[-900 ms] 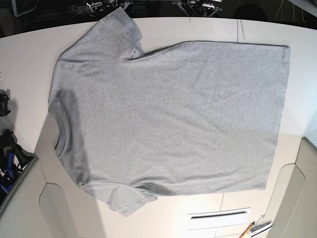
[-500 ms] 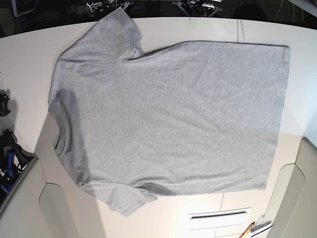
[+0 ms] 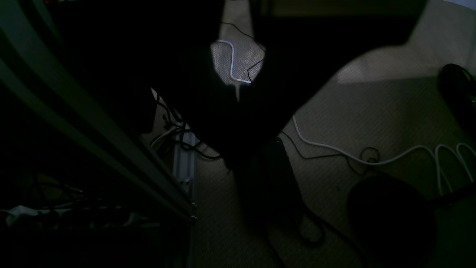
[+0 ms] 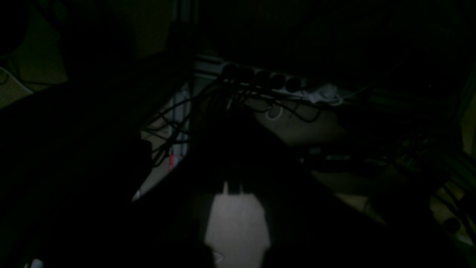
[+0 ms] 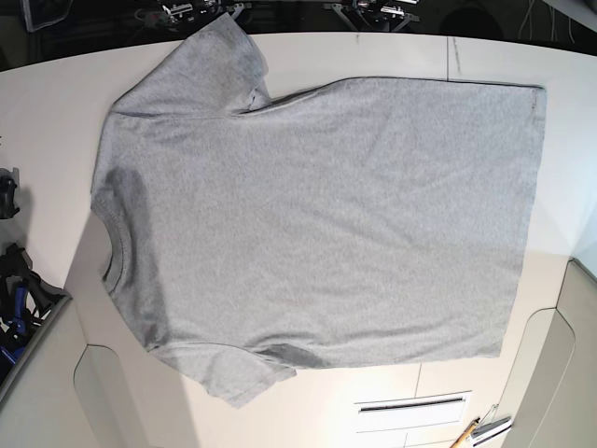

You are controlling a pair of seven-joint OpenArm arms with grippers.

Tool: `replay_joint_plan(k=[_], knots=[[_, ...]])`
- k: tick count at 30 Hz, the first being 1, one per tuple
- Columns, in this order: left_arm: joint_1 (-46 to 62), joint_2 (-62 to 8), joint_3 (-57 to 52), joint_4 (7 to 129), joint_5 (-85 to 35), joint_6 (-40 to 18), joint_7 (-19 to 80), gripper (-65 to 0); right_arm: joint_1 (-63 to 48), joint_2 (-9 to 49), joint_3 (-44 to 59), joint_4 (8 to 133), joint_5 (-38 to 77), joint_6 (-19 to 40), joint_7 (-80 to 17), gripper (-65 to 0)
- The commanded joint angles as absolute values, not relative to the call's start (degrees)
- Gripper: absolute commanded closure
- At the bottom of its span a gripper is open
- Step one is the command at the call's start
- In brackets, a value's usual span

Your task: Fold the T-shirt properly

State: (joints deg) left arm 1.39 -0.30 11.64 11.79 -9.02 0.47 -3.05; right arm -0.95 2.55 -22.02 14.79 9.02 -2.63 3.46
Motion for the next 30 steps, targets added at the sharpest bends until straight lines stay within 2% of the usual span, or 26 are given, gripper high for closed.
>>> replay_joint_plan(k=[1,17,20,23,30], knots=[[1.1,0.0,11.6,12.1,-8.9,0.6,-3.6,0.0,-0.7,2.7,-22.1,15.3,9.2,-3.0,4.2,0.0],[1.2,0.0,11.6,12.1,-8.9,0.6,-3.6,0.0,-1.0,2.7,-22.1,15.4,9.2,-3.1,4.8,0.0],[1.7,0.0,11.6,12.1,-9.1,0.6,-3.6,0.0,-2.6,2.7,-22.1,16.6,9.2,-5.5,7.5,0.0],[3.8,-0.1,11.6,13.5,-10.6,0.6,-3.6,0.0,-5.2,3.0,-22.1,18.3,9.2,-8.0,8.0,0.0],[14.0,-2.0,11.6,24.8,-11.6,0.6,-3.7,0.0,-14.5,5.5,-22.1,25.7,9.2,-8.0,8.0,0.0]])
